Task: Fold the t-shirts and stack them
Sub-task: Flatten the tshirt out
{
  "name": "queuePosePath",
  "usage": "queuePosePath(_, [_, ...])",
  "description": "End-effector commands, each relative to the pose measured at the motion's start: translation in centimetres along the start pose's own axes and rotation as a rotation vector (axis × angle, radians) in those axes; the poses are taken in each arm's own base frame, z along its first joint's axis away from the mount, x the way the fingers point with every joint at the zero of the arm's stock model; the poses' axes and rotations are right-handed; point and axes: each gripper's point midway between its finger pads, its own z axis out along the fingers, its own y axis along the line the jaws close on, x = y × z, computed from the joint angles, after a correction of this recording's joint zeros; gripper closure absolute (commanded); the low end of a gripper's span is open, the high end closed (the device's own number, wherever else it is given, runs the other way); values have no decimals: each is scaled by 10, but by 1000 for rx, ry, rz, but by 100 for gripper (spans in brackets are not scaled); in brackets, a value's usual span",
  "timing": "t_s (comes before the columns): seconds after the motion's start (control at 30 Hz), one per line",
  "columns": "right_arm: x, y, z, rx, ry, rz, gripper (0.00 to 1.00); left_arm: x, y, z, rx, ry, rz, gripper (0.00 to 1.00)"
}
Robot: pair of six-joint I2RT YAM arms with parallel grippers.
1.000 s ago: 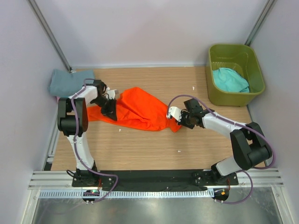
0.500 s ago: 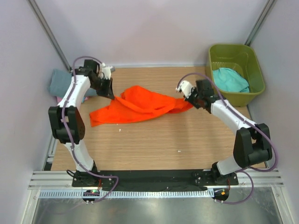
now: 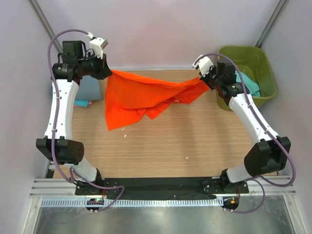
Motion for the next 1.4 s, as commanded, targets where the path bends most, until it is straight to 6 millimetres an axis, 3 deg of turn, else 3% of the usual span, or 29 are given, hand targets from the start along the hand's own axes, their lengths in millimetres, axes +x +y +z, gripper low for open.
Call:
queuePosePath(0.0, [-46,-32,-44,89,-121,9,98,-38,-13,-33,-5,-124,59,100])
queuePosePath(0.1, [-71,-51,-74,151,-193,12,98,-59,-20,-58,-33,-205,104,100])
queuePosePath(0.2, [-105,-75,-117,235,-306,41,99,-90,-26,-93,-98,-317,148,100])
queuePosePath(0.23, [-104,-75,-117,236,-306,41,99,-94,-27,-95,-100,-332,148,100])
queuePosePath(0.37, [-140,-100,-169,338,-454,93,99,-117,-23,-123,-198,-424,165,100])
queuePosePath(0.5, [-165,-111,-196,356,-550,113,99,-133,-23,-143,-249,-493,180,100])
queuePosePath(0.67, [-190,-123,-234,361,-606,141,99,-156,-39,-175,-248,-588,195,100])
queuePosePath(0.83, [-185,-113,-271,346,-616,135,99,-151,-59,-197,-221,-599,231,100])
queuePosePath(0.9, [-177,-106,-279,336,-604,152,99,-138,-63,-197,-213,-569,239,100])
queuePosePath(1.03, [-159,-101,-314,380,-590,190,99,-120,-76,-214,-220,-564,258,100])
queuePosePath(1.23, [-169,-101,-377,398,-646,166,99,-105,-106,-261,-232,-603,300,100])
queuePosePath(1.3, [-172,-99,-379,371,-646,195,99,-104,-109,-269,-243,-612,298,100])
queuePosePath(1.33, [-178,-102,-394,383,-677,202,99,-104,-110,-272,-244,-613,302,100])
queuePosePath(1.37, [-179,-102,-397,380,-681,210,99,-106,-115,-281,-249,-625,310,100])
